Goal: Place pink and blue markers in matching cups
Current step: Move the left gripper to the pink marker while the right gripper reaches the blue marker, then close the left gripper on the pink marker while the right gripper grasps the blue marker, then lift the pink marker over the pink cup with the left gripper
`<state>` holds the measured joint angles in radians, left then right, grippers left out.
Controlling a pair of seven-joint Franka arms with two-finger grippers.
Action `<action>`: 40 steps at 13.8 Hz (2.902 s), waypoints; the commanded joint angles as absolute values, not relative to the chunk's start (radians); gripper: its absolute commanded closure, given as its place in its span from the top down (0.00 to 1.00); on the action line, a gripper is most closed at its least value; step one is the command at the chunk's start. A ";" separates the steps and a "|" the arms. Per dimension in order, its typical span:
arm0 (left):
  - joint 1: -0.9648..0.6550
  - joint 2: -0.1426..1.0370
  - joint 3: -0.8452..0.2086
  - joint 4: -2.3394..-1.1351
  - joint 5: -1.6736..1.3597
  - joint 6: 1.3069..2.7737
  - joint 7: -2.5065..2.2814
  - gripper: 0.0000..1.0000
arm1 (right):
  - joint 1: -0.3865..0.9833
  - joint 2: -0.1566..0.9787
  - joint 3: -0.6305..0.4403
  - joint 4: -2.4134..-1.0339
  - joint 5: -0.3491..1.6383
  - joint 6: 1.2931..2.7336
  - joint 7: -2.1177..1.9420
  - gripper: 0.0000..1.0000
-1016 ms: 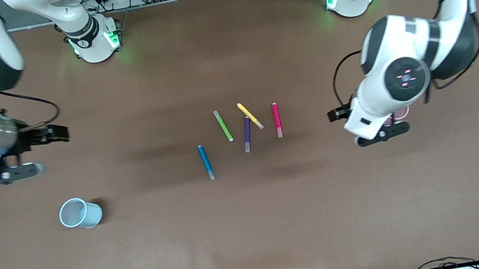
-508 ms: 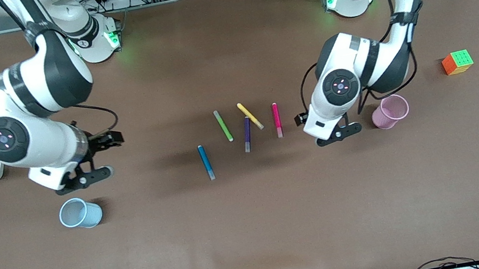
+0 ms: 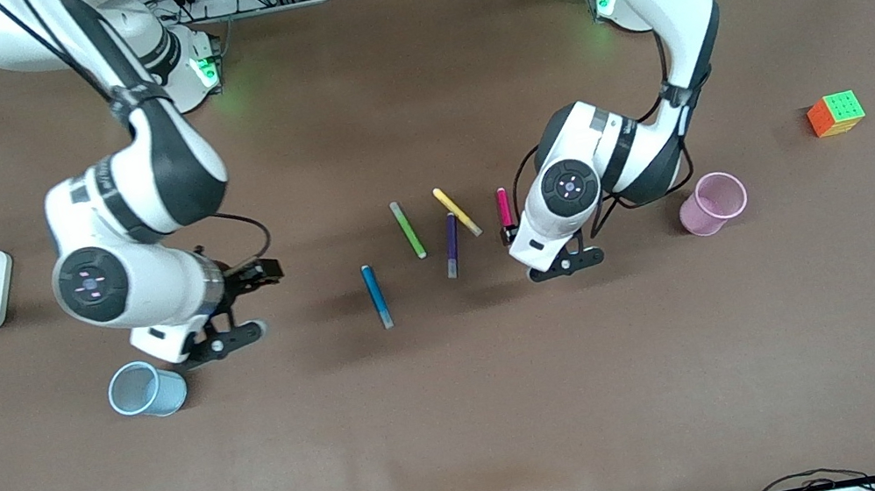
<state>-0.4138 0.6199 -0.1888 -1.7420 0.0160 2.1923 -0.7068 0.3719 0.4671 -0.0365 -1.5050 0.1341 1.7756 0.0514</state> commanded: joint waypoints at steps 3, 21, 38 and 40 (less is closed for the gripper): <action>-0.428 0.649 -0.204 -1.735 0.006 2.273 -0.710 0.78 | 0.451 0.528 -0.044 -1.548 0.144 1.957 0.098 1.00; -0.394 0.614 -0.204 -1.733 0.006 2.236 -0.698 0.00 | 0.606 0.746 -0.046 -1.617 0.137 2.416 0.250 1.00; -0.061 0.270 -0.196 -1.793 0.382 2.040 -0.529 0.00 | 0.609 0.775 -0.048 -1.623 0.127 2.465 0.250 0.49; -0.040 0.238 -0.198 -1.830 0.440 2.051 -0.522 0.00 | 0.609 0.775 -0.048 -1.623 0.127 2.465 0.250 0.34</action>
<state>-0.0618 0.3083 -0.1854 -1.7596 0.3810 2.0418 -0.5283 0.5973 0.7705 -0.0451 -1.6180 0.1317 2.4542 0.2311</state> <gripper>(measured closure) 0.828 0.564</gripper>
